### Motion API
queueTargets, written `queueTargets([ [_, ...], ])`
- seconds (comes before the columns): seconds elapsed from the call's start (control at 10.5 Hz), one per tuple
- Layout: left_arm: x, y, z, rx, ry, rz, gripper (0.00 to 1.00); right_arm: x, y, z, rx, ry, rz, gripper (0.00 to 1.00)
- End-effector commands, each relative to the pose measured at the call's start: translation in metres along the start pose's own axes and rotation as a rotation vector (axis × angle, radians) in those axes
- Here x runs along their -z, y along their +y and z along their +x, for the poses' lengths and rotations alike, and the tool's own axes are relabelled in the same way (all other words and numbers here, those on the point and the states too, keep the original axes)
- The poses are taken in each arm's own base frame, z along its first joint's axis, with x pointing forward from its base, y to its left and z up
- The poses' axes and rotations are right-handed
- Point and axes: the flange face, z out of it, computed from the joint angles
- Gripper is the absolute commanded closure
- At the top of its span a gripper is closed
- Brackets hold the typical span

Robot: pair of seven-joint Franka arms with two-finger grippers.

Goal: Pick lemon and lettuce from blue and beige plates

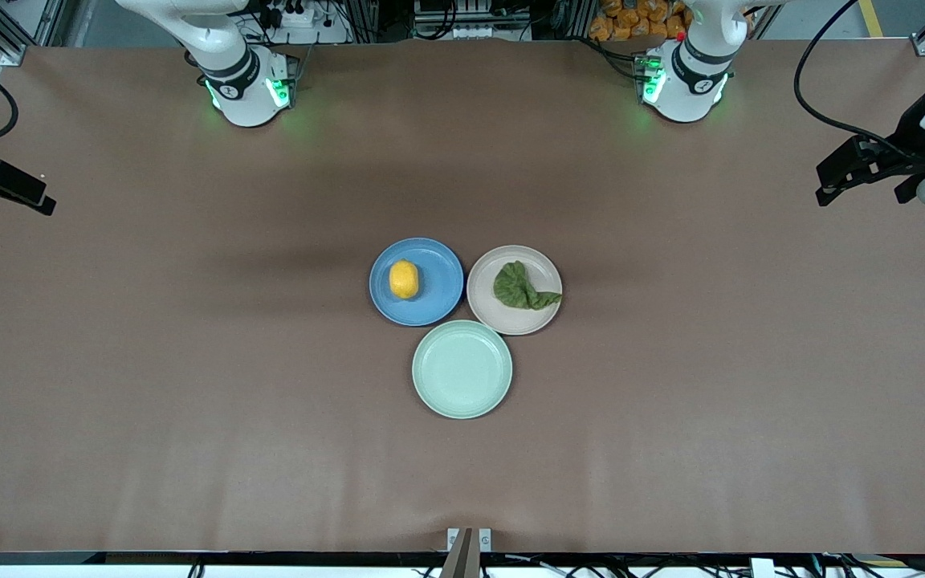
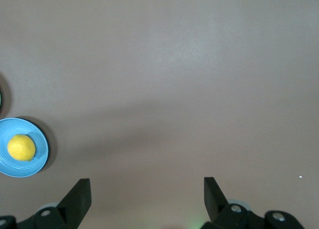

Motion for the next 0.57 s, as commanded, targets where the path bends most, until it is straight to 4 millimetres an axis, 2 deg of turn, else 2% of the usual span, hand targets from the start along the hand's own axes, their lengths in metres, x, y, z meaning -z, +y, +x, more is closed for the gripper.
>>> queueTargets([
  [0.0, 0.006, -0.002, 0.002, -0.029, 0.012, -0.005, 0.00, 0.003, -0.001, -0.001, 0.004, -0.002, -0.011, 0.00],
  [0.29, -0.002, -0.003, 0.005, -0.025, -0.003, -0.016, 0.00, 0.002, -0.001, 0.000, 0.004, -0.002, -0.011, 0.00],
  [0.38, -0.019, -0.002, 0.010, -0.026, -0.037, -0.019, 0.00, 0.001, -0.001, 0.000, 0.004, -0.004, -0.013, 0.00],
  [0.48, -0.039, 0.006, 0.011, -0.019, -0.077, -0.022, 0.00, 0.001, -0.001, 0.001, 0.004, -0.002, -0.013, 0.00],
])
